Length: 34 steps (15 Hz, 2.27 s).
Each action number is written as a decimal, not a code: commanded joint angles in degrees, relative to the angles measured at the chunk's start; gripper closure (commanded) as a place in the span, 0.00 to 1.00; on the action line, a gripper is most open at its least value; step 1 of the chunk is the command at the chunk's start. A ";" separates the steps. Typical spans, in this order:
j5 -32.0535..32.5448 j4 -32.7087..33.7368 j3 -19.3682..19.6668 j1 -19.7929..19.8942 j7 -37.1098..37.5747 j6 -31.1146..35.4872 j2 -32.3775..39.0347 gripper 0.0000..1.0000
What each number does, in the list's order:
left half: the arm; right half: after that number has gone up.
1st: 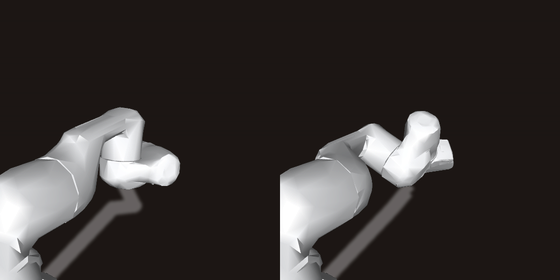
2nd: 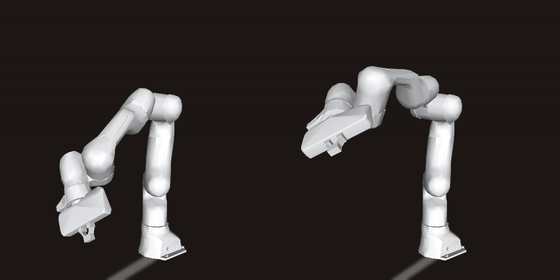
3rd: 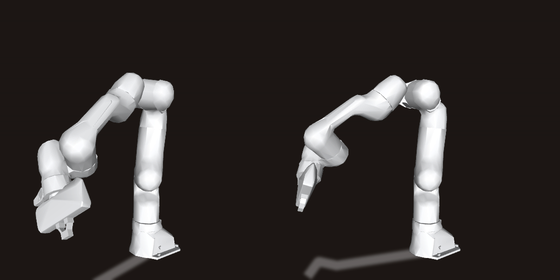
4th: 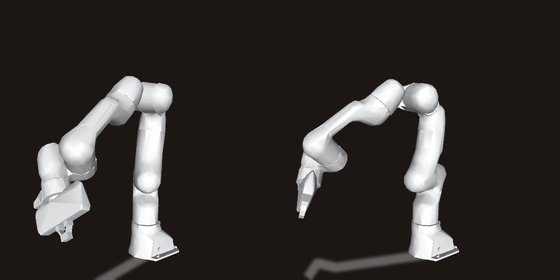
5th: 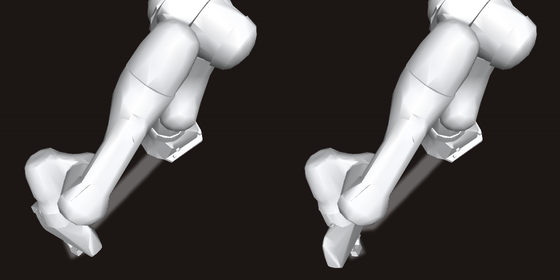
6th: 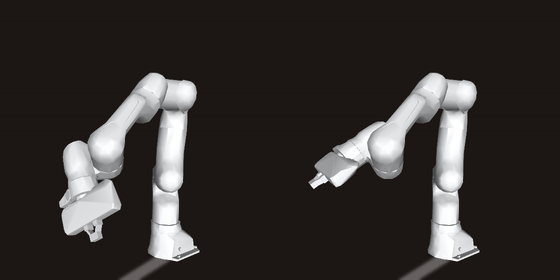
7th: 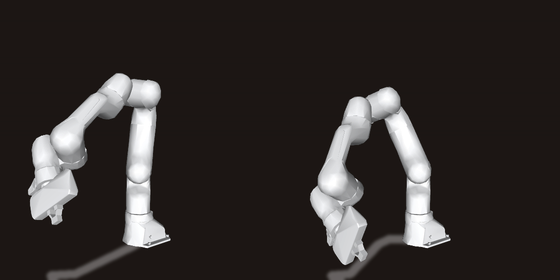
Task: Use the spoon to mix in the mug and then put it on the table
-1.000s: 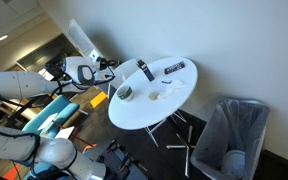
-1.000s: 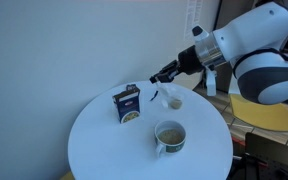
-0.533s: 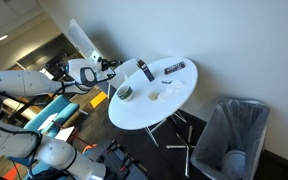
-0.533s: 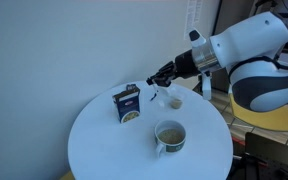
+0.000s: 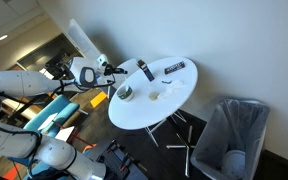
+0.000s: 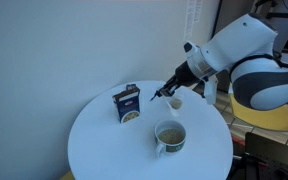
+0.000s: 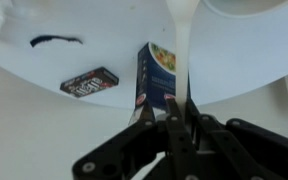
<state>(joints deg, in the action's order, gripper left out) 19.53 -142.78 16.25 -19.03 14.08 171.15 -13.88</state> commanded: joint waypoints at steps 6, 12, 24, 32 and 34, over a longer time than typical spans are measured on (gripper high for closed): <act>-15.74 3.13 -12.71 14.04 -0.07 -26.28 -1.40 0.97; -15.98 6.18 -14.80 20.18 3.49 -33.73 2.17 0.97; -21.85 12.12 -12.91 22.56 3.50 -43.22 15.28 0.96; -20.23 13.58 -13.62 21.51 5.73 -47.81 11.17 0.20; -19.44 12.27 -14.20 21.22 5.74 -46.21 7.69 0.05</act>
<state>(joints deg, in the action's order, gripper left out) -1.26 -128.74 2.77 2.90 18.49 124.87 -0.43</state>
